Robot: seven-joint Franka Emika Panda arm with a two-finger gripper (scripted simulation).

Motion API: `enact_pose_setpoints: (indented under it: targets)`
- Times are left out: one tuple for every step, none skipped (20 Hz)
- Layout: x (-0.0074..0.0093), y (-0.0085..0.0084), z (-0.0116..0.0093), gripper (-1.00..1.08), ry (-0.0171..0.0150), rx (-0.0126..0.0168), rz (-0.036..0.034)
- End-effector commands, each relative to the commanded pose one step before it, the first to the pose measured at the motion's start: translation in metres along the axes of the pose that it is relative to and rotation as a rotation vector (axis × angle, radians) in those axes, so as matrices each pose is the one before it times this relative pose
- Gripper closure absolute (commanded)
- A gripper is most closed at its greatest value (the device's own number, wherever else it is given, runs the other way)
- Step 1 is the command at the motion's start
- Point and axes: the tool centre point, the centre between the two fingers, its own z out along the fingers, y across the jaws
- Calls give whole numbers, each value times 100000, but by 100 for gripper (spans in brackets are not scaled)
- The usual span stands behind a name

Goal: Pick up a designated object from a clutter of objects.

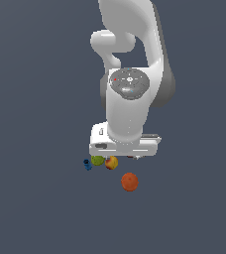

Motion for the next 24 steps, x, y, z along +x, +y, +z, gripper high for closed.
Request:
enact_pose_setpoints:
  targets:
    - [1029,-905,2172,-92,-280,-205,-724]
    - [341,-338,810,-92,-120,-61,-269]
    - [308,-318,771,-92,-111,-51,-248]
    - [277,-296,730,-92,-101,-42,-224]
    - [249,-283,692,-92,-97,-37,-215]
    - [223,-263,650,-92,-89,-30,-197]
    - [198,-242,605,-92,-80,-24,-176]
    - [176,-226,562,-92,-76,-20,-165]
    - [155,-209,517,-92,-70,-17,-153]
    - [135,-191,472,-92,-65,-14,-140]
    - [117,-172,424,-92,-58,-11,-125]
    - [100,-137,369,-92,-41,-7,-88]
    - [85,-141,331,-92,-51,-8,-108]
    - [70,-99,272,-92,-29,-4,-62]
    - [56,-89,227,-92,-30,-4,-62]
    - [43,-79,181,-92,-30,-3,-62]
    - [30,-26,115,-92,0,0,0]
    - [18,-59,90,-92,-30,-3,-62]
    - [6,-5,23,-92,0,0,0]
    - [-78,31,-78,-92,-119,7,-4]
    - [0,0,42,-92,0,0,0]
    - [0,-1,126,-92,0,0,0]
    - [-1,-1,210,-92,0,0,0]
    - [-2,-1,293,-92,0,0,0]
